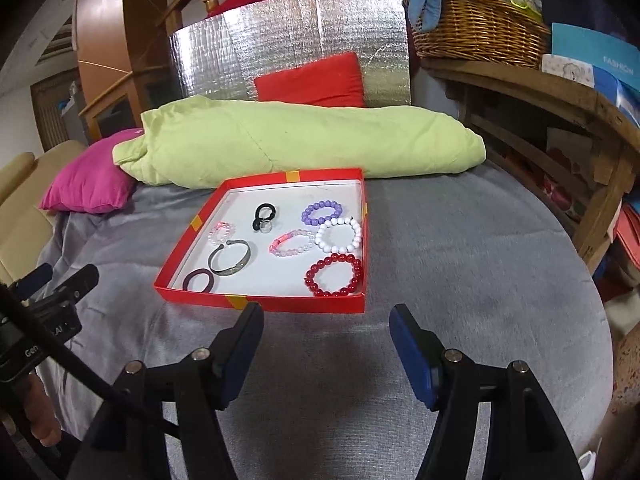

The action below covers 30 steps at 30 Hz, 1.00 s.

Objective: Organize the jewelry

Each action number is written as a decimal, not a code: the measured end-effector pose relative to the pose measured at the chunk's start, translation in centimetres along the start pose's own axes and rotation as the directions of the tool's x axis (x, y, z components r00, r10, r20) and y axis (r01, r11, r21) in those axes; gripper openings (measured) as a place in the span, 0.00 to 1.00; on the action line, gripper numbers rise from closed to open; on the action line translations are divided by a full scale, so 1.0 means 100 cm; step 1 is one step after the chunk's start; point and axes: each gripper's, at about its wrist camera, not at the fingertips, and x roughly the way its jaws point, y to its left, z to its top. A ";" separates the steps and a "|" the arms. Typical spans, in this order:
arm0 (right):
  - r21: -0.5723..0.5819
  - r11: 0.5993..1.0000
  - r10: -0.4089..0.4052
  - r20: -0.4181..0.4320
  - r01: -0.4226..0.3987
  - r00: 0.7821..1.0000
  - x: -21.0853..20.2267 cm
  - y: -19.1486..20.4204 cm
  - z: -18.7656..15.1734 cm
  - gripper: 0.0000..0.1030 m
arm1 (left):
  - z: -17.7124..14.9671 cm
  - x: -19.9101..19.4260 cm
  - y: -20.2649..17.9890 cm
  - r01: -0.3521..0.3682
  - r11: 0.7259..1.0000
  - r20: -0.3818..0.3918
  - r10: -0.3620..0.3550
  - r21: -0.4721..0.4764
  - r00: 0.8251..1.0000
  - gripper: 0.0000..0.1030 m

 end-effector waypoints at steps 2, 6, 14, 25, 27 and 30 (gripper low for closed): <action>-0.003 1.000 -0.003 -0.006 0.003 1.000 0.002 0.001 -0.001 0.67 | 0.000 0.001 0.001 -0.003 1.000 -0.002 0.003 -0.006 1.000 0.84; -0.026 1.000 -0.011 -0.011 0.010 1.000 0.004 0.005 -0.002 0.67 | -0.001 0.001 0.003 -0.004 1.000 0.000 0.004 -0.009 1.000 0.83; -0.032 0.999 -0.010 -0.008 0.010 1.000 0.005 0.008 -0.003 0.67 | -0.002 0.002 0.004 -0.006 1.000 -0.002 0.006 -0.007 1.000 0.83; -0.031 0.999 -0.012 -0.003 0.011 1.000 0.004 0.006 -0.002 0.67 | -0.004 0.002 0.004 -0.008 1.000 -0.002 0.008 -0.003 1.000 0.84; -0.031 0.999 -0.011 -0.003 0.011 1.000 0.004 0.006 -0.003 0.67 | -0.004 0.001 0.004 -0.010 1.000 -0.001 0.010 -0.004 1.000 0.84; -0.032 0.999 -0.012 -0.002 0.012 1.000 0.004 0.006 -0.002 0.67 | -0.004 0.001 0.004 -0.012 1.000 -0.001 0.012 -0.002 1.000 0.84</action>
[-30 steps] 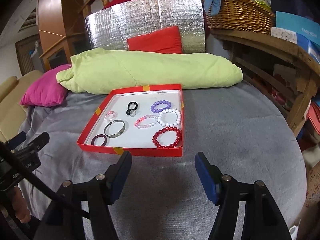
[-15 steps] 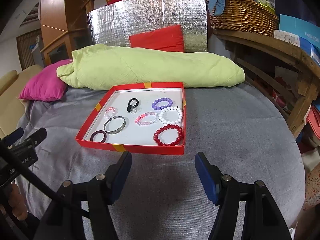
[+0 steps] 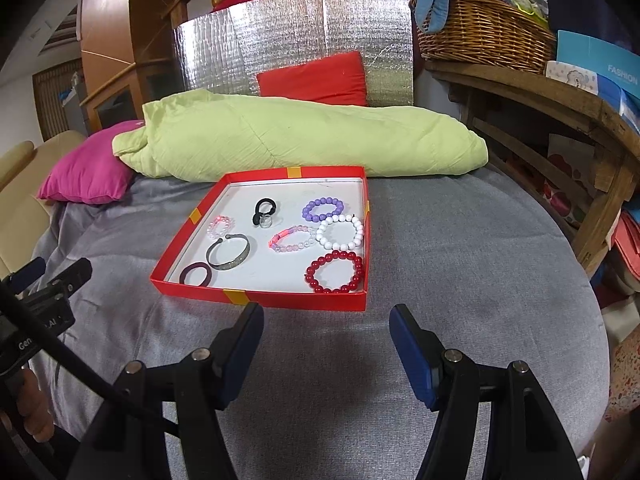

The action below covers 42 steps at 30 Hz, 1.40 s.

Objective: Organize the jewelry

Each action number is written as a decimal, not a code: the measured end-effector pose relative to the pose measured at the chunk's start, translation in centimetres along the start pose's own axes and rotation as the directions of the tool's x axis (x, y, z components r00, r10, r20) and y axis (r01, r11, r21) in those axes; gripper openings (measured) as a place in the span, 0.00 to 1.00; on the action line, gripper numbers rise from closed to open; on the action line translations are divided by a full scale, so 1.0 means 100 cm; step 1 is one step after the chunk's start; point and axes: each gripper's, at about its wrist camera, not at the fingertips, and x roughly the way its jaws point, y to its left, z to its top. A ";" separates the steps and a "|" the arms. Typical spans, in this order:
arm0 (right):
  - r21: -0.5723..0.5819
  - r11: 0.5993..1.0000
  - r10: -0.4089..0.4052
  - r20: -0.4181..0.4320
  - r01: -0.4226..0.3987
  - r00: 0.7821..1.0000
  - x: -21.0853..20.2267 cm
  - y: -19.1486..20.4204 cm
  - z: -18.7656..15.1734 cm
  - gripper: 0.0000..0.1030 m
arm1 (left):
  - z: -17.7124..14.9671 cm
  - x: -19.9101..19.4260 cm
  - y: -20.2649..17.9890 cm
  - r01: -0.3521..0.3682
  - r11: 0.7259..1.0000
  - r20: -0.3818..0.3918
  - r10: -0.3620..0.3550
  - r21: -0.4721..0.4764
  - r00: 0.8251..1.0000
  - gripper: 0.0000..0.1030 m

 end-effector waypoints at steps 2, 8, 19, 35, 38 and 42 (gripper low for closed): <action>0.000 1.000 0.000 -0.001 0.000 1.000 0.000 0.000 0.000 0.67 | 0.000 0.000 0.000 0.000 1.000 -0.001 0.000 0.002 1.000 0.83; 0.000 1.000 -0.001 0.002 0.001 1.000 0.000 0.000 0.000 0.67 | -0.001 0.000 0.001 -0.004 1.000 0.001 0.004 0.003 1.000 0.84; 0.002 1.000 -0.002 0.010 0.002 1.000 -0.001 -0.001 0.001 0.67 | -0.001 -0.001 0.001 -0.002 1.000 -0.001 0.002 0.002 1.000 0.83; -0.018 1.000 -0.010 0.044 0.011 0.999 -0.008 0.005 0.003 0.67 | 0.001 -0.004 0.001 0.004 1.000 0.012 -0.005 0.003 1.000 0.83; -0.018 1.000 -0.011 0.048 0.012 0.999 -0.008 0.006 0.004 0.67 | 0.001 -0.004 0.001 0.008 1.000 0.013 -0.008 0.000 1.000 0.84; -0.026 1.000 -0.014 0.052 0.015 0.999 -0.009 0.008 0.007 0.67 | 0.002 -0.005 0.002 0.012 1.000 0.015 -0.012 -0.001 1.000 0.84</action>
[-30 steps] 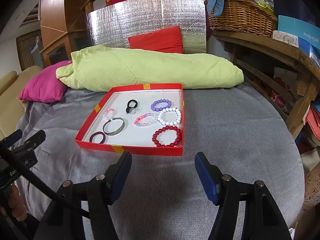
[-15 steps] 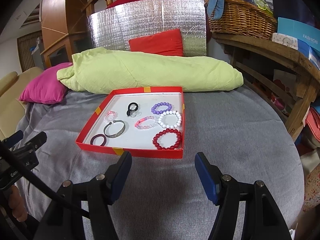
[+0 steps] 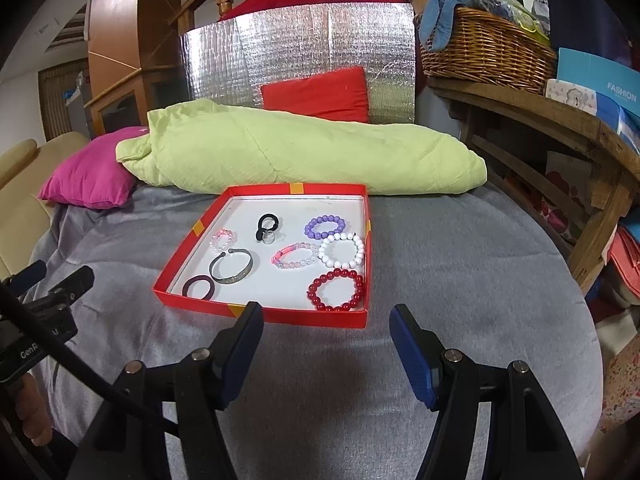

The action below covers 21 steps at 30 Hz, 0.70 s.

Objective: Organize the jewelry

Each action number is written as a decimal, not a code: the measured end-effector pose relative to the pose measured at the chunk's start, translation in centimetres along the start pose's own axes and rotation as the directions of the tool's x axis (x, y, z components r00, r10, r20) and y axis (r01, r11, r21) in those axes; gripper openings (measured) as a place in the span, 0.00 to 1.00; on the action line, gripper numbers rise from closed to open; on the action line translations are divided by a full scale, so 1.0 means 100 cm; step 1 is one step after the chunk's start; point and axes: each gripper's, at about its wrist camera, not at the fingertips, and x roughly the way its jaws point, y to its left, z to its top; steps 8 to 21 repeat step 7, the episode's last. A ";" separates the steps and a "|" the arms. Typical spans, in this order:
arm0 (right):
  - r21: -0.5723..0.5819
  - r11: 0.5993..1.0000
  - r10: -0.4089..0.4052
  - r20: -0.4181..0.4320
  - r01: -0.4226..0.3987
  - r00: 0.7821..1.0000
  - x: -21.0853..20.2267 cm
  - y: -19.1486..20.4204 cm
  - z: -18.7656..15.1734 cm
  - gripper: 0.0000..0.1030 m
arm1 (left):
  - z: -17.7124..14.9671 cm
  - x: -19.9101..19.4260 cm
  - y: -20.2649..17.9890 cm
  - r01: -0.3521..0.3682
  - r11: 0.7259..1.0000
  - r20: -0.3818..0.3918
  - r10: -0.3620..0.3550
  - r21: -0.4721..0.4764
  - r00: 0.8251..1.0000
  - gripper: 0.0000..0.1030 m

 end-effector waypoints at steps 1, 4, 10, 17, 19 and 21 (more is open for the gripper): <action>0.000 1.000 0.002 0.002 -0.002 1.000 0.000 0.000 0.001 0.67 | 0.000 0.000 0.000 0.004 1.000 0.000 -0.004 0.000 1.000 0.84; -0.007 1.000 0.000 0.006 0.000 1.000 -0.001 0.003 0.002 0.67 | 0.000 -0.003 0.000 0.009 1.000 0.014 -0.009 0.004 1.000 0.84; -0.007 1.000 0.006 0.012 -0.006 1.000 -0.001 0.005 0.003 0.67 | 0.000 -0.006 -0.001 -0.003 1.000 0.037 0.003 0.017 0.999 0.84; -0.007 1.000 0.006 0.012 -0.006 1.000 -0.001 0.005 0.003 0.67 | 0.000 -0.006 -0.001 -0.003 1.000 0.037 0.003 0.017 0.999 0.84; -0.007 1.000 0.006 0.012 -0.006 1.000 -0.001 0.005 0.003 0.67 | 0.000 -0.006 -0.001 -0.003 1.000 0.037 0.003 0.017 0.999 0.84; -0.007 1.000 0.006 0.012 -0.006 1.000 -0.001 0.005 0.003 0.67 | 0.000 -0.006 -0.001 -0.003 1.000 0.037 0.003 0.017 0.999 0.84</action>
